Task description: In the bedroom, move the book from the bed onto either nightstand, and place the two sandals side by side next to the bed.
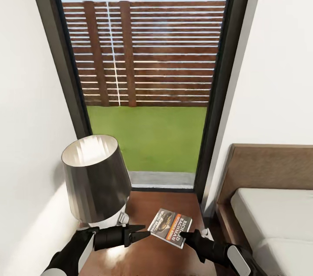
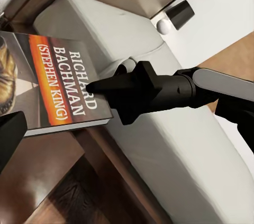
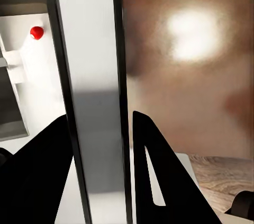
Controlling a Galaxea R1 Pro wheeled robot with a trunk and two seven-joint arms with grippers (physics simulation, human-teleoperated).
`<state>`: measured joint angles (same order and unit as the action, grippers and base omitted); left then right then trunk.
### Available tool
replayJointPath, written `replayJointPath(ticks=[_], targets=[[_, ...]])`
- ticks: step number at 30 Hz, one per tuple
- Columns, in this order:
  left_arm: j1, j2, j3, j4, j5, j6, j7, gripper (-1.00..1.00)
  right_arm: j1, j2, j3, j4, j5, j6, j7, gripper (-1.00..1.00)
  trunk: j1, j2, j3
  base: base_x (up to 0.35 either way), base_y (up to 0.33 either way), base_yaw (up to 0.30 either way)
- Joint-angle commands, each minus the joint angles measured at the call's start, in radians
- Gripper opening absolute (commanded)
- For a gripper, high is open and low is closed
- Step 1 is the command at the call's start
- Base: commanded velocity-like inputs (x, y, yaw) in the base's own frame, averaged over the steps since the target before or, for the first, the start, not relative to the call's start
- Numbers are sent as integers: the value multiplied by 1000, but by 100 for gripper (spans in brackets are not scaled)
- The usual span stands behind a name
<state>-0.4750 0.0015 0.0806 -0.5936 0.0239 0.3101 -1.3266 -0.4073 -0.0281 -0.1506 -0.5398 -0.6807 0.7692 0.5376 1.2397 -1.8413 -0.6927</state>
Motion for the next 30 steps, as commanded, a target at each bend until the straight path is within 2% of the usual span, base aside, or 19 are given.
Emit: replayJointPath(ticks=[1, 30], targets=[[-1, 0, 1, 0, 2, 11, -3, 100, -1, 0, -4, 0, -1, 7, 2, -100, 4, -8, -4, 0, 0, 0], [-1, 0, 1, 0, 2, 11, -2, 100, -1, 0, -4, 0, -1, 7, 2, -100, 115, -211, -95, 0, 0, 0]])
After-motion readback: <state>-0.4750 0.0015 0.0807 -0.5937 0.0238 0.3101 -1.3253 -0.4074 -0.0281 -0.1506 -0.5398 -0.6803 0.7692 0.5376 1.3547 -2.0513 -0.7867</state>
